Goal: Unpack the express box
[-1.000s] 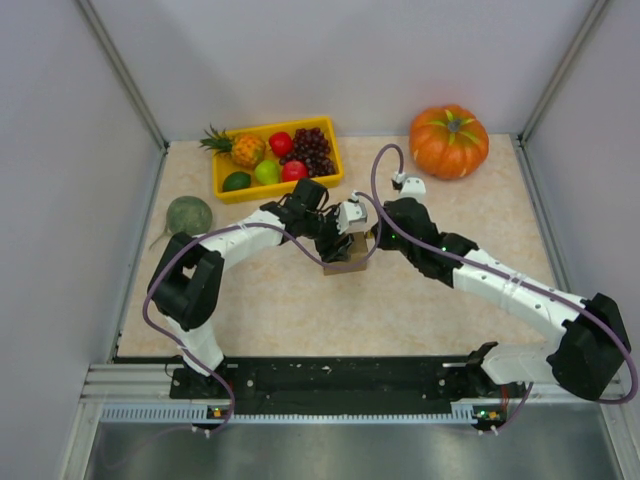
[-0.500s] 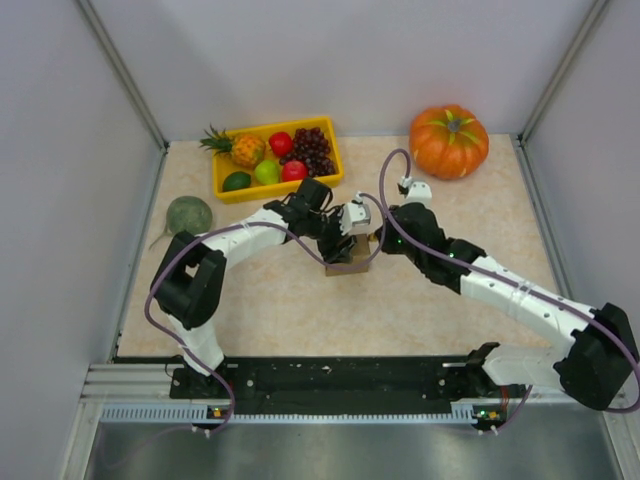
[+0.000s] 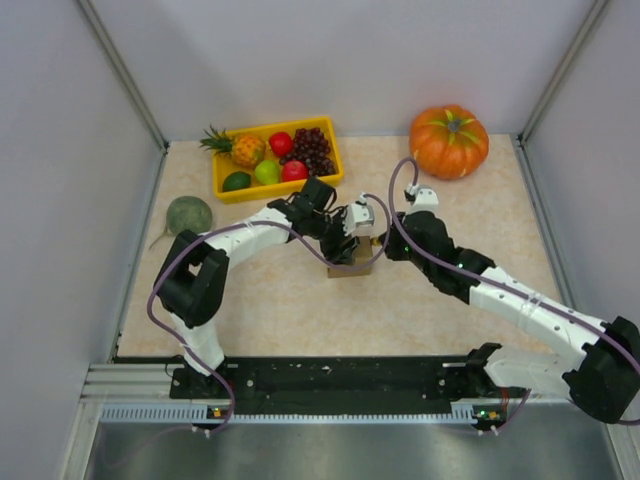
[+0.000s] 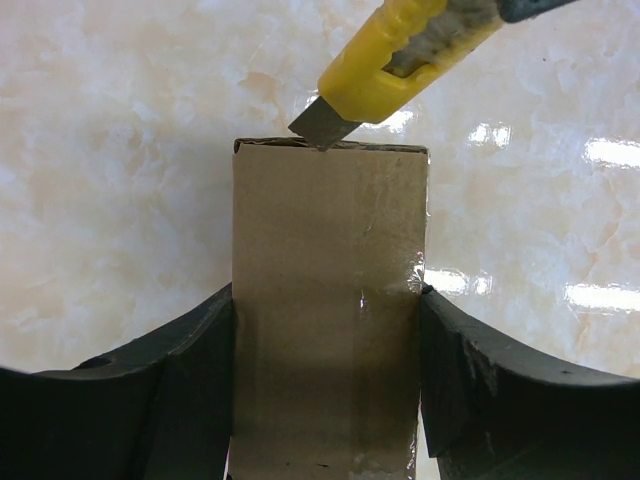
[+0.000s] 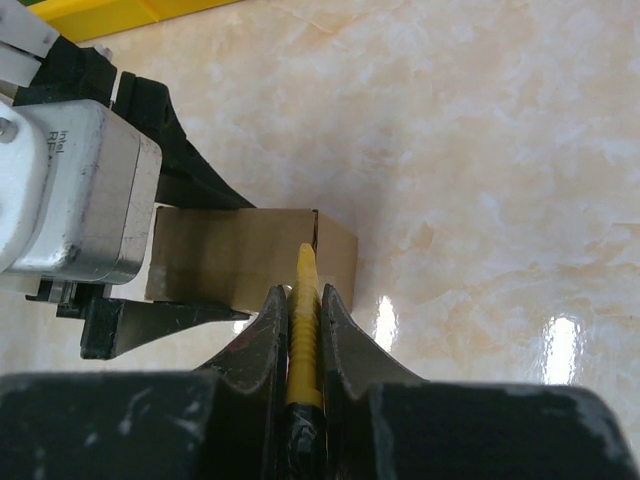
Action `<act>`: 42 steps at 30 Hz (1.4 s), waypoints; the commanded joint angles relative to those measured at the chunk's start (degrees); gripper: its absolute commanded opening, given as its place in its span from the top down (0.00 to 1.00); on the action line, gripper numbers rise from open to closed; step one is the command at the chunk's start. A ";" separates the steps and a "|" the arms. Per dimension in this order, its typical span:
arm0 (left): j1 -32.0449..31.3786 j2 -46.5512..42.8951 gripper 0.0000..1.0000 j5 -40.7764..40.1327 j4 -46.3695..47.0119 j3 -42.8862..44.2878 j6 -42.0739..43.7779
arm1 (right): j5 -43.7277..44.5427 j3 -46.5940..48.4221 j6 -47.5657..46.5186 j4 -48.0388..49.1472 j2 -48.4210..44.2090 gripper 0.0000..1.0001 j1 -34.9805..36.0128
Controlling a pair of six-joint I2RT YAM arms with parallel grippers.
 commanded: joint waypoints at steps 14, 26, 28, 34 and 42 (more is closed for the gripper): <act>0.74 4.27 0.86 -6.96 -3.25 2.40 -2.39 | -10.75 -5.96 -1.47 -4.58 -5.93 1.00 1.40; 0.74 4.89 0.87 -7.40 -3.95 3.10 -2.48 | -13.56 -7.89 -1.74 -5.72 -7.95 1.00 1.58; 0.74 4.98 0.87 -7.41 -4.04 3.37 -2.48 | -14.17 -8.07 -1.65 -5.81 -8.66 1.00 1.58; 0.74 5.15 0.87 -7.40 -4.04 3.45 -2.48 | -14.26 -7.98 -1.38 -8.36 -11.46 1.00 1.58; 0.74 4.98 0.87 -6.88 -4.57 3.28 -2.13 | -13.39 -7.28 -1.39 -10.73 -13.40 1.00 1.58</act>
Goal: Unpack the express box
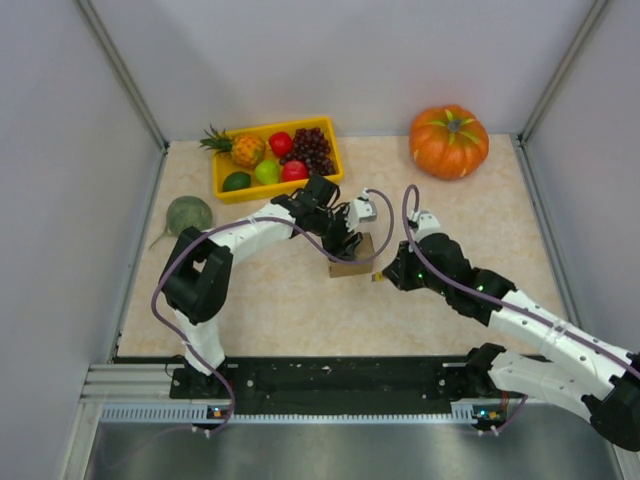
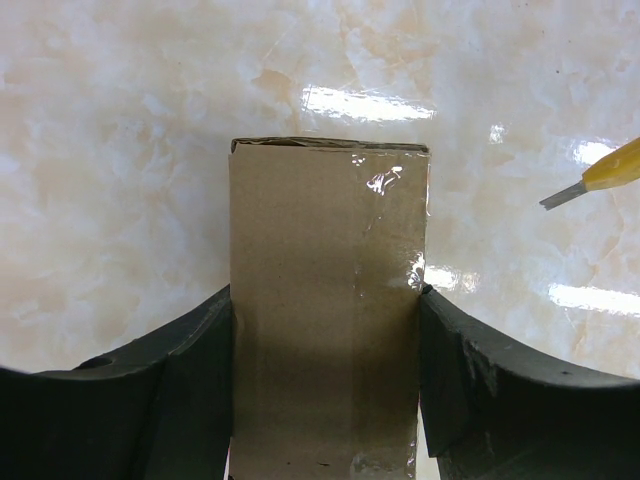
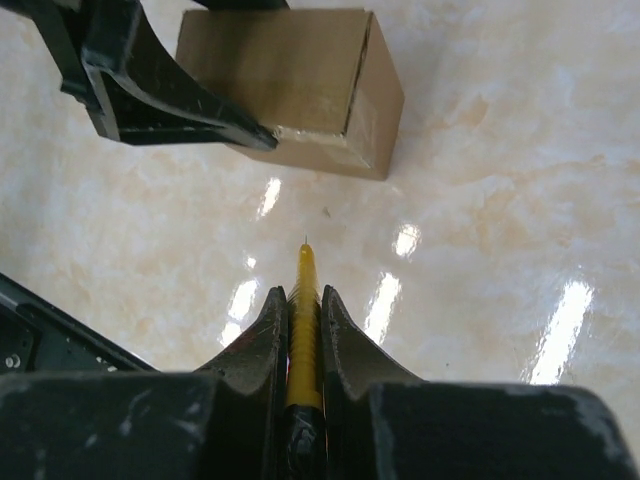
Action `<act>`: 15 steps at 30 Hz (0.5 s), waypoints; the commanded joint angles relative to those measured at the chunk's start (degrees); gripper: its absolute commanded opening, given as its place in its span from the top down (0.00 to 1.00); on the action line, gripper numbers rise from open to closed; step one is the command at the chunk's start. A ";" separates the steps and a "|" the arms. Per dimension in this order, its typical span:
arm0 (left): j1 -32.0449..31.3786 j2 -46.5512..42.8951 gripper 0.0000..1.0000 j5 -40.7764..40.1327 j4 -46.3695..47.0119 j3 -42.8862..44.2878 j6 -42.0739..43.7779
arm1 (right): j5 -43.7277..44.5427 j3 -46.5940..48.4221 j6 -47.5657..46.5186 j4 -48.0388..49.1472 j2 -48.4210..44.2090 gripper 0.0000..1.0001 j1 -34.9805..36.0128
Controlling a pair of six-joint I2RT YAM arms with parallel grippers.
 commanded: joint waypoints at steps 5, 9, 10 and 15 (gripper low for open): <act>0.92 0.43 0.70 -1.11 -1.75 -1.10 -0.31 | 0.61 1.14 1.50 -4.23 -2.92 1.00 0.37; 0.83 -1.51 0.47 1.62 -1.23 -0.57 -1.28 | 1.76 1.23 2.03 -4.23 -2.05 1.00 0.37; 0.83 -1.95 0.30 2.49 -0.96 -0.39 -1.54 | 2.02 1.14 2.12 -4.23 -1.78 1.00 0.37; 0.83 -5.90 0.01 5.57 2.37 -0.57 -4.18 | 4.21 1.14 3.44 -4.14 -0.90 1.00 0.29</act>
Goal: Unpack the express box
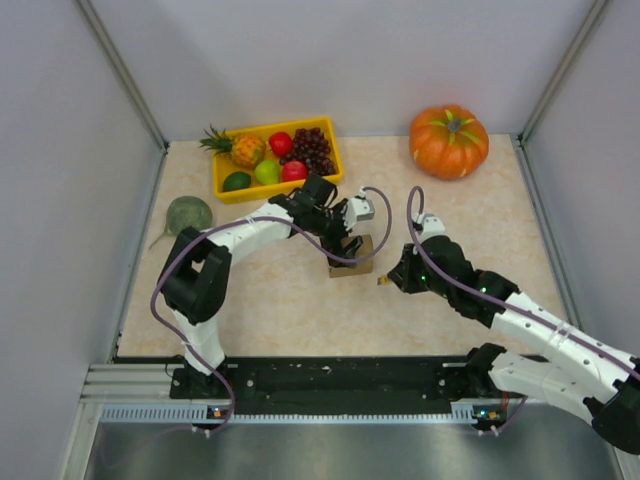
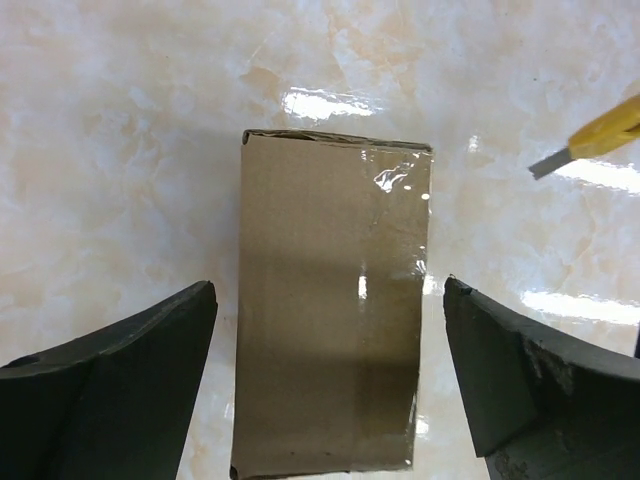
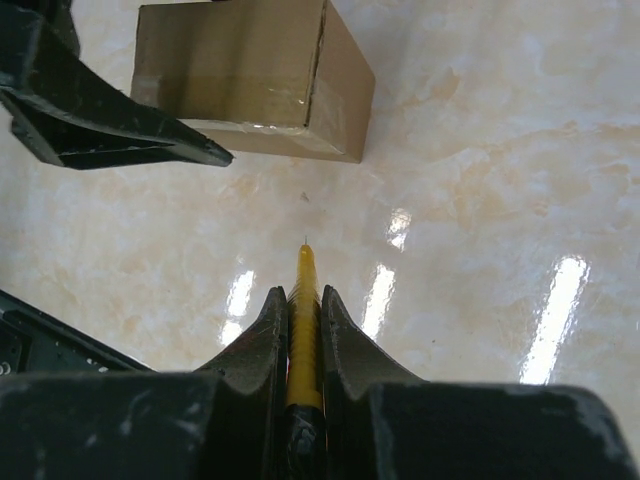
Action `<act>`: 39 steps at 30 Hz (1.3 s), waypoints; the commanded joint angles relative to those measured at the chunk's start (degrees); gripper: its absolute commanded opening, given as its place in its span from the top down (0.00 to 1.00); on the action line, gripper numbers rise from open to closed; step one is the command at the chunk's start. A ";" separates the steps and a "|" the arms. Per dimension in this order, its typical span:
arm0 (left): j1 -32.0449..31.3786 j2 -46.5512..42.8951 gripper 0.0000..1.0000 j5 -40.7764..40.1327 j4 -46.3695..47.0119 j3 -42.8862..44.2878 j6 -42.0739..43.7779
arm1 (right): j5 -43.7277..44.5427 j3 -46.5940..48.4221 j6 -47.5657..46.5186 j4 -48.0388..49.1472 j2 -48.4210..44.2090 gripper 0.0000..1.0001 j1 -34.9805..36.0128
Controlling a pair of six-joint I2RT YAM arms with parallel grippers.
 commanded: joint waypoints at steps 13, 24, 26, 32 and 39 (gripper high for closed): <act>0.79 -13.57 0.01 -18.73 17.17 -3.17 -23.02 | 2.82 1.62 4.83 9.81 7.92 1.00 0.35; 6.58 -2.31 0.19 -38.77 -0.75 5.36 -37.94 | 10.19 6.63 8.35 14.05 17.15 1.00 0.27; 7.11 0.58 0.26 -36.14 -3.65 6.24 -38.55 | 11.52 7.85 7.65 14.31 18.12 1.00 0.27; 8.26 2.44 0.44 -23.49 -5.87 4.50 -39.52 | 12.93 13.48 4.31 15.10 23.82 1.00 -0.44; 8.35 -4.58 0.47 -9.87 4.66 -8.60 -42.24 | 9.25 19.37 -1.30 18.97 30.94 1.00 -0.88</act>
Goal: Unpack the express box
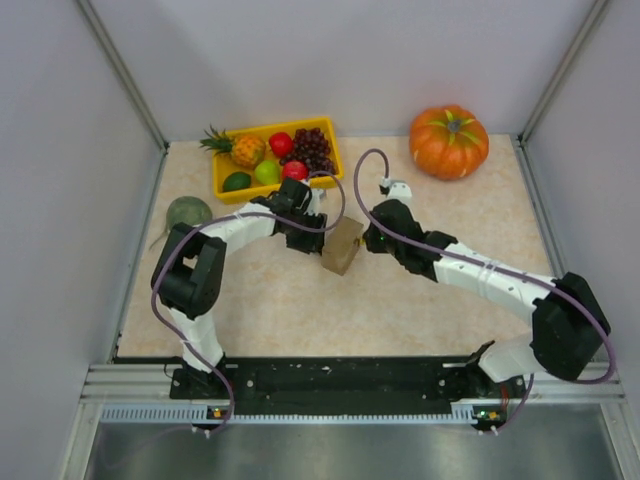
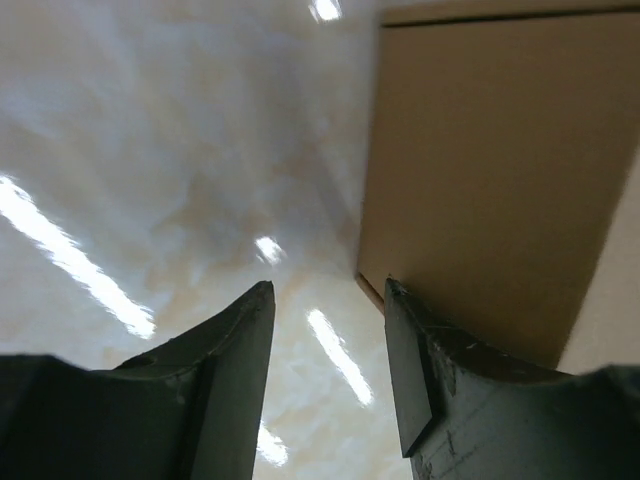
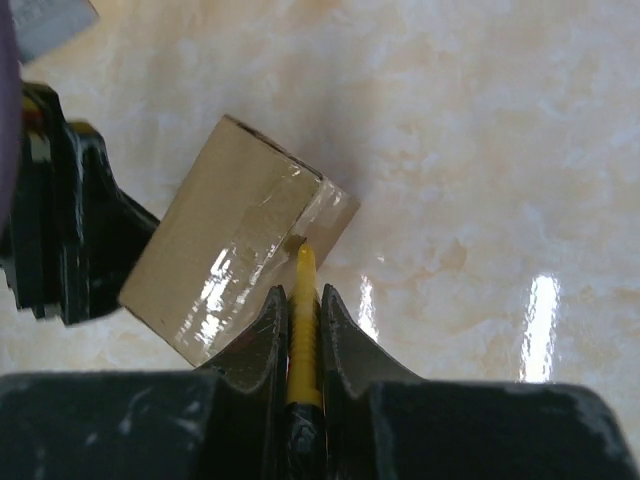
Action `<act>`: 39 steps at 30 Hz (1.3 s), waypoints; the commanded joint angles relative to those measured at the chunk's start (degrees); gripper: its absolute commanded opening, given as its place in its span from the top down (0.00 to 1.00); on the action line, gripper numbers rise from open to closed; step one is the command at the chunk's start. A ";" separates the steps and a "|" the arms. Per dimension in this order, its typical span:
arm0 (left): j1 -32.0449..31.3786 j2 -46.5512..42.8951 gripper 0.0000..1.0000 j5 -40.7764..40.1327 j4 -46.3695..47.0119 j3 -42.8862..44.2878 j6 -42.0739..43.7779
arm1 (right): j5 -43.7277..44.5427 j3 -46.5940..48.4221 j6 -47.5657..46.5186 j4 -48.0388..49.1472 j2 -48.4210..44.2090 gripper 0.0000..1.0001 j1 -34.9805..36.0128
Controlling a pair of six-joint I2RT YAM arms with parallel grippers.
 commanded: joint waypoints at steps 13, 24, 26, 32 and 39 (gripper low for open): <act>5.29 -16.16 0.53 1.64 8.76 -9.90 -9.98 | 3.60 8.19 -9.65 0.13 -2.05 1.00 -0.55; 6.35 -17.23 0.47 2.94 11.14 0.02 -5.50 | -15.82 -2.78 -22.54 4.50 -16.75 1.00 8.57; 6.35 -14.51 0.48 3.56 10.96 2.92 -5.59 | -15.90 -3.94 -23.36 7.85 -15.71 1.00 13.59; 6.35 -7.04 0.50 8.13 11.40 8.29 -7.43 | -9.59 -6.58 -18.80 18.55 -8.24 1.00 17.99; 6.70 -2.11 0.53 7.96 8.51 8.91 -13.66 | 4.47 -5.63 -12.47 23.16 0.38 1.00 18.17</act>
